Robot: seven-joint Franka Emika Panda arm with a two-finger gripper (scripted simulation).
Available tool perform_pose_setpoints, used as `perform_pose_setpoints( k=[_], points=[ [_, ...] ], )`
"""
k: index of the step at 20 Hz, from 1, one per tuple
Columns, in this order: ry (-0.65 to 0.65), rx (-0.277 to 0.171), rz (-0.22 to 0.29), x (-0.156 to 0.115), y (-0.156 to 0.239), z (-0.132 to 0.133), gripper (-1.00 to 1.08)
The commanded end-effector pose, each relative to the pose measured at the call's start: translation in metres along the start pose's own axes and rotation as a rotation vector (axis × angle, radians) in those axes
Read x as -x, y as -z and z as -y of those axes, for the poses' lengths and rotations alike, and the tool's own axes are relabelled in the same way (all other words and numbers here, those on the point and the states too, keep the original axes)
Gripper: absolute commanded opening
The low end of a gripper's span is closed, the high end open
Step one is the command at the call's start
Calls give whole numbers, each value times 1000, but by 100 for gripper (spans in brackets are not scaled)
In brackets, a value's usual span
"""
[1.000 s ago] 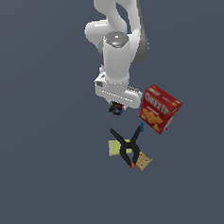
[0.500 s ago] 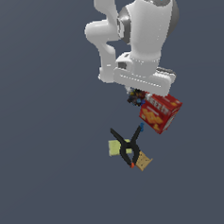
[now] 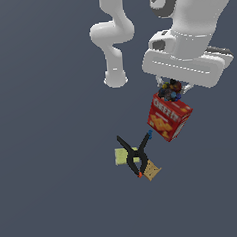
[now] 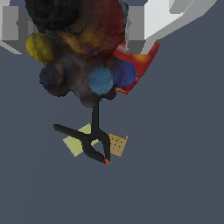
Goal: Pick up a designated object from a clutter of objects.
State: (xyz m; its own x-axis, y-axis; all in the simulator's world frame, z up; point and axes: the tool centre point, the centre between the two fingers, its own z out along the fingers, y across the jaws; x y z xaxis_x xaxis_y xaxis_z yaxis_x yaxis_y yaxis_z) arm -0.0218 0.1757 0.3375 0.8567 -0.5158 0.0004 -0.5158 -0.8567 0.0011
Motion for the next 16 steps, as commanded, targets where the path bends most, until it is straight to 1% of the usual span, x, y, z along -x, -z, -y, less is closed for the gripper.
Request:
perform_pose_setpoints(
  k=[1,8,16],
  points=[
    [-1,-1,0,2,14,13,-100],
    [-1,-1,1,4,36,36,-100],
    [-1,-1,1,4,44,45,-100]
  ],
)
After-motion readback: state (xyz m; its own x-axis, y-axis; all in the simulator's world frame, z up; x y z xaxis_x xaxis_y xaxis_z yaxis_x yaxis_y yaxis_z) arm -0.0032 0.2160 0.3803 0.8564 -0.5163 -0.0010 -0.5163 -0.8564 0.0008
